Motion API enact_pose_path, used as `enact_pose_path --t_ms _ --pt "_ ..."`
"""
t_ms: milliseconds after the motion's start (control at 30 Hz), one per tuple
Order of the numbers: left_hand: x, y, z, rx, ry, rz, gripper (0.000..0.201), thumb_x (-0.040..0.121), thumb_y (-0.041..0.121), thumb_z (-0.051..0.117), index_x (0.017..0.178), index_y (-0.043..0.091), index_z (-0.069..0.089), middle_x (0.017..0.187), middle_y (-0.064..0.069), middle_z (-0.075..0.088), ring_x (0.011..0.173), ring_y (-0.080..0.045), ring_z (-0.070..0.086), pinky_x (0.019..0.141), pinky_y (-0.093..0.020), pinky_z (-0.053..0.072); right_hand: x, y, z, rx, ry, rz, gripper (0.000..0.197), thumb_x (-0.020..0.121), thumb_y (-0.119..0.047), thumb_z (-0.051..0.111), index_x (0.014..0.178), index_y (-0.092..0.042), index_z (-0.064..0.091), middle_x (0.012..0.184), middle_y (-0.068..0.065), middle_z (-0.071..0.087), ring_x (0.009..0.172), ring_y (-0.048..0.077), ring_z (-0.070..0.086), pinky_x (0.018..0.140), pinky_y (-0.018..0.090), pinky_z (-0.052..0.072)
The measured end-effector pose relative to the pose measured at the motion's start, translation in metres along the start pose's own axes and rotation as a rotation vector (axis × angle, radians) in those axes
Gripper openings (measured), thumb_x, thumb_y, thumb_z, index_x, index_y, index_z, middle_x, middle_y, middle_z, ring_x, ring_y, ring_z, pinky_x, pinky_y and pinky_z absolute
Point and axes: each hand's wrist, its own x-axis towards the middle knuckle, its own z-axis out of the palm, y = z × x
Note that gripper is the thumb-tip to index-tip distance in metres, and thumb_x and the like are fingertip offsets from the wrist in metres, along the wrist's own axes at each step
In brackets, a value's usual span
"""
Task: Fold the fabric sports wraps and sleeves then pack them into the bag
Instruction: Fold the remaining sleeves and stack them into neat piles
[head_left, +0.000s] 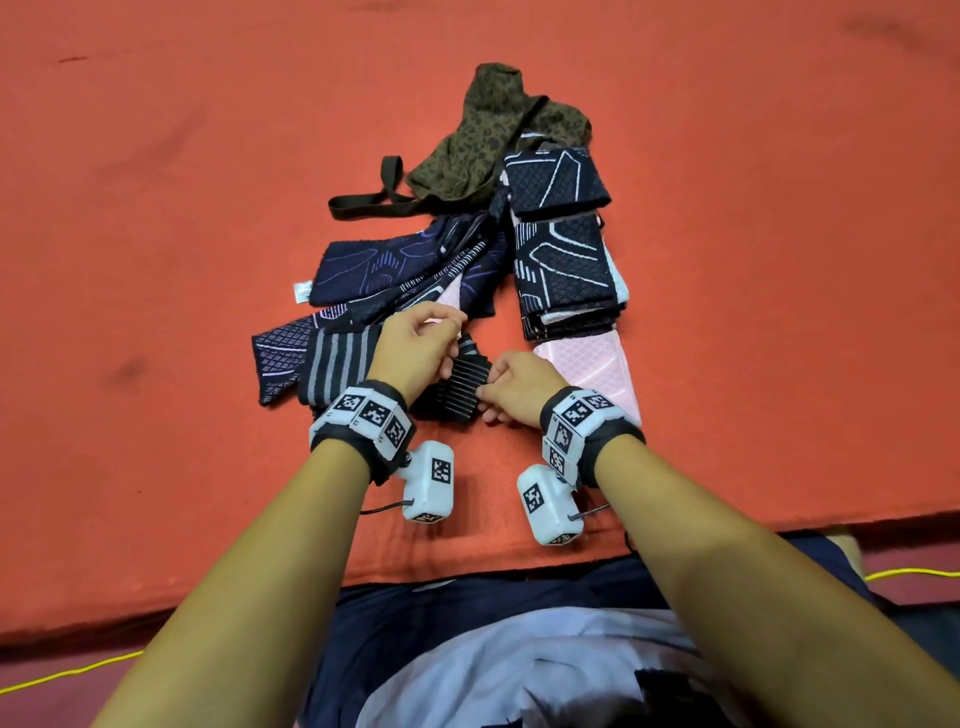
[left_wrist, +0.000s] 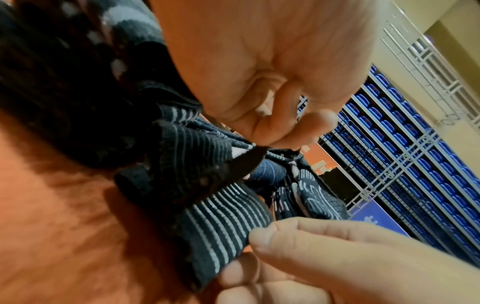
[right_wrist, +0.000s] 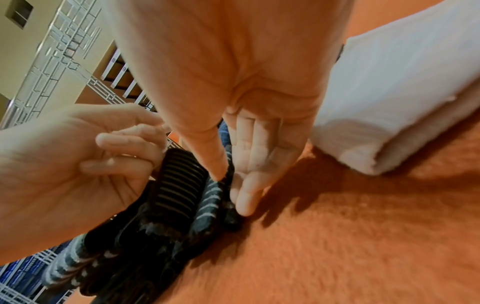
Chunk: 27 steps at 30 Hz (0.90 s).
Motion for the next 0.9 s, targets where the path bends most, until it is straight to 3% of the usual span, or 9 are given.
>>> enact_pose_path --t_ms 100,200,367,533,733,900 --pt "0.004 -0.002 0.001 -0.048 0.069 -0.041 0.012 0.095 0.004 0.052 0.1 0.009 0.062 0.052 -0.001 0.046 0.033 -0.007 0.035 0.036 -0.016 0.027 0.001 -0.006 -0.001 0.013 0.022 -0.012 0.011 0.094 -0.008 0.061 0.087 -0.013 0.054 0.08 0.014 0.075 0.053 0.014 0.066 0.042 0.022 0.049" --pt "0.007 -0.01 0.001 -0.088 0.095 -0.073 0.012 0.094 0.002 0.048 0.094 0.013 0.054 0.045 0.005 0.038 0.034 -0.006 0.03 0.035 -0.017 0.025 0.007 -0.009 -0.001 -0.009 0.061 -0.02 0.007 0.092 -0.005 0.06 0.092 -0.011 0.057 0.077 0.014 0.075 0.051 0.013 0.066 0.044 0.023 0.051" --pt "0.011 -0.028 0.003 0.207 -0.024 -0.093 0.007 0.092 0.012 0.055 0.092 0.019 0.058 0.063 0.003 0.058 0.045 -0.006 0.051 0.043 -0.018 0.039 0.023 -0.012 0.002 -0.166 0.128 -0.032 0.009 0.086 -0.008 0.062 0.092 -0.014 0.062 0.072 0.007 0.073 0.047 0.01 0.066 0.045 0.023 0.052" --pt "0.015 -0.032 0.002 0.27 -0.034 -0.141 0.011 0.091 0.01 0.057 0.089 0.021 0.056 0.069 0.002 0.06 0.06 -0.013 0.062 0.056 -0.024 0.045 0.035 -0.022 0.003 -0.336 0.119 -0.074 0.006 0.081 -0.014 0.063 0.084 -0.018 0.062 0.079 0.006 0.072 0.068 0.024 0.073 0.067 0.039 0.063" --pt "0.033 -0.018 0.0 0.412 -0.022 -0.081 0.008 0.089 0.015 0.058 0.094 0.021 0.061 0.078 0.003 0.064 0.08 -0.022 0.065 0.081 -0.034 0.053 0.044 -0.041 -0.016 -0.543 0.011 -0.104 0.005 0.082 -0.017 0.065 0.085 -0.013 0.067 0.089 0.008 0.073 0.086 0.027 0.068 0.081 0.035 0.058" --pt "0.054 0.003 -0.012 0.544 0.039 -0.03 0.017 0.087 0.012 0.055 0.101 0.016 0.064 0.086 0.001 0.066 0.088 -0.024 0.066 0.088 -0.035 0.052 0.059 -0.065 -0.03 -0.604 0.055 -0.134 0.017 0.082 -0.011 0.057 0.09 -0.008 0.072 0.089 0.01 0.073 0.087 0.028 0.068 0.08 0.036 0.058"
